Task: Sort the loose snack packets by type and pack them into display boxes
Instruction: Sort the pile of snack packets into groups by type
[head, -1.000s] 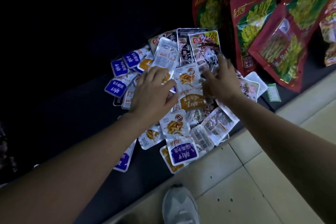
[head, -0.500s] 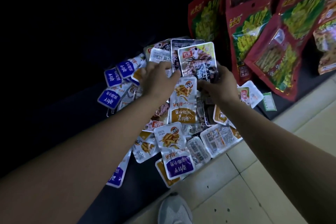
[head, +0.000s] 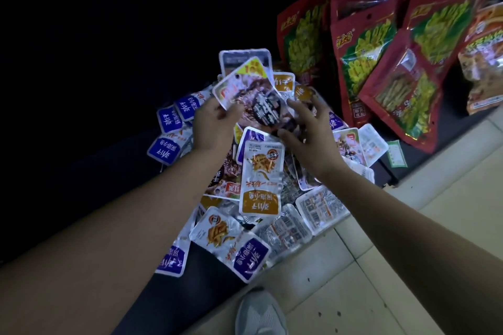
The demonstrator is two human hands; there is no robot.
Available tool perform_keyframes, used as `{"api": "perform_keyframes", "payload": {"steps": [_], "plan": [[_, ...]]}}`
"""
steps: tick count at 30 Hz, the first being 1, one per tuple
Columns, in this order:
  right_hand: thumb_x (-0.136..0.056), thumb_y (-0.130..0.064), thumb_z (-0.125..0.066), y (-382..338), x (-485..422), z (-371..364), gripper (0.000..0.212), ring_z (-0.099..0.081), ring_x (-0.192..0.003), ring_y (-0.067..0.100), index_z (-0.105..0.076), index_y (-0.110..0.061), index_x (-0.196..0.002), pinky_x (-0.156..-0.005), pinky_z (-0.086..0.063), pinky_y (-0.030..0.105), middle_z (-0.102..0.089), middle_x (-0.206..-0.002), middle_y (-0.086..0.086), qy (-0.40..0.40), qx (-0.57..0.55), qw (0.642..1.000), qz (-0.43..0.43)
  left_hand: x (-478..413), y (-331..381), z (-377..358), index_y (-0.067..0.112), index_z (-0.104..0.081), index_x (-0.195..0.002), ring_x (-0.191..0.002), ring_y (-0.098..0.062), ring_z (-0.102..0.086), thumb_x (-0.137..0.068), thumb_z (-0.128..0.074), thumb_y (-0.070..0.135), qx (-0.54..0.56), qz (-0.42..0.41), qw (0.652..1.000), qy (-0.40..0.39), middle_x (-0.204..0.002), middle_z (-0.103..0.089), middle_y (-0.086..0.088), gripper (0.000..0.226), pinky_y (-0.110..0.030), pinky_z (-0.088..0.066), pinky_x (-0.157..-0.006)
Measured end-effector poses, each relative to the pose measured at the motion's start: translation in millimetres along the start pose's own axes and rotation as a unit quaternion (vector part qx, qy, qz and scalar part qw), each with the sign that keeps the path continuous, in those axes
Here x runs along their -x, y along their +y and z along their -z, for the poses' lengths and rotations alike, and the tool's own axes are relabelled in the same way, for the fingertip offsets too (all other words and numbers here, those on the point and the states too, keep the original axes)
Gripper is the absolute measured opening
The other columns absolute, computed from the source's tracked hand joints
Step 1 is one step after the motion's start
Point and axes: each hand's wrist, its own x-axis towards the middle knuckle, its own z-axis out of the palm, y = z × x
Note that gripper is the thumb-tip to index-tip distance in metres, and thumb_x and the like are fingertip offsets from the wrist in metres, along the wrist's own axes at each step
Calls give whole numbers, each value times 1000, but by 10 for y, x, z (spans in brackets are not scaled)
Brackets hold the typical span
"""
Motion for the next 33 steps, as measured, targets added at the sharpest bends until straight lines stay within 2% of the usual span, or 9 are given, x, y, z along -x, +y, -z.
{"api": "perform_keyframes", "payload": {"steps": [5, 9, 11, 14, 19, 22, 25, 28, 33], "plan": [[-94, -12, -58, 48, 134, 89, 45, -42, -97, -23, -48, -18, -137, -87, -42, 24, -17, -157, 3, 61, 29, 997, 25, -51, 131, 154, 15, -49, -128, -86, 4, -56, -99, -51, 18, 136, 15, 983, 120, -93, -58, 18, 29, -18, -48, -76], [-86, -21, -63, 197, 220, 152, 47, -44, -122, 31, -46, -9, -129, -97, -41, 48, -39, -140, 15, 103, 156, 978, -92, 20, 270, 257, 17, -40, -139, -97, 0, -53, -101, -48, 15, 188, -3, 965, 184, -106, -53, 16, 39, -19, -36, -94], [-79, -42, -71, 252, 281, 133, 73, -37, -130, 35, -38, -12, -137, -104, -37, 51, -34, -144, 14, 13, 204, 965, -166, 50, 299, 288, 19, -35, -144, -108, -5, -50, -101, -47, 16, 198, -2, 962, 188, -117, -51, 12, 44, -18, -32, -98], [-70, -54, -77, 278, 333, 76, 96, -35, -131, 34, -32, -13, -145, -104, -39, 44, -33, -144, 13, -51, 235, 966, -91, 103, 287, 327, 17, -32, -147, -122, -13, -50, -101, -48, 19, 172, -1, 969, 174, -133, -51, 4, 49, -24, -34, -102], [-87, -24, -54, 100, 324, 49, 31, -59, -87, 33, -65, -8, -111, -62, -42, 33, -65, -99, 13, 22, 223, 975, 13, 167, 16, 510, 21, -55, -115, -93, -14, -62, -99, -52, 27, 94, 32, 987, 125, -96, -62, 10, 17, -44, -52, -90], [-88, -4, -46, -33, 354, 90, 29, -51, -64, 23, -70, -8, -105, -50, -23, 32, -54, -73, 3, 111, 162, 980, 44, 259, -90, 606, 22, -56, -115, -101, -17, -61, -99, -52, 25, 47, 64, 996, 49, -102, -62, 7, 17, -39, -50, -92], [-90, -1, -42, -265, 375, 89, 36, -50, -63, 7, -68, -10, -114, -54, -36, 23, -62, -82, -3, 125, 64, 985, 105, 359, -166, 656, 16, -55, -123, -107, -13, -51, -98, -53, 23, -11, 104, 994, -34, -105, -57, 11, 26, -29, -39, -90], [-96, -8, -46, -463, 461, -74, 33, -61, -99, 6, -66, -18, -120, -90, -46, 13, -64, -119, -6, 21, 24, 986, 164, 441, -255, 702, 17, -59, -117, -118, -20, -52, -97, -55, 28, 1, 161, 985, -56, -117, -61, 4, 23, -32, -42, -92], [-92, -10, -45, -453, 770, -488, 36, -47, -132, 20, -68, -16, -120, -113, -34, 40, -55, -138, 3, -164, 96, 939, 287, 616, -243, 801, 24, -64, -117, -104, -27, -64, -89, -48, 63, 117, 277, 952, -62, -114, -69, -3, 50, -42, -53, -84]]}}
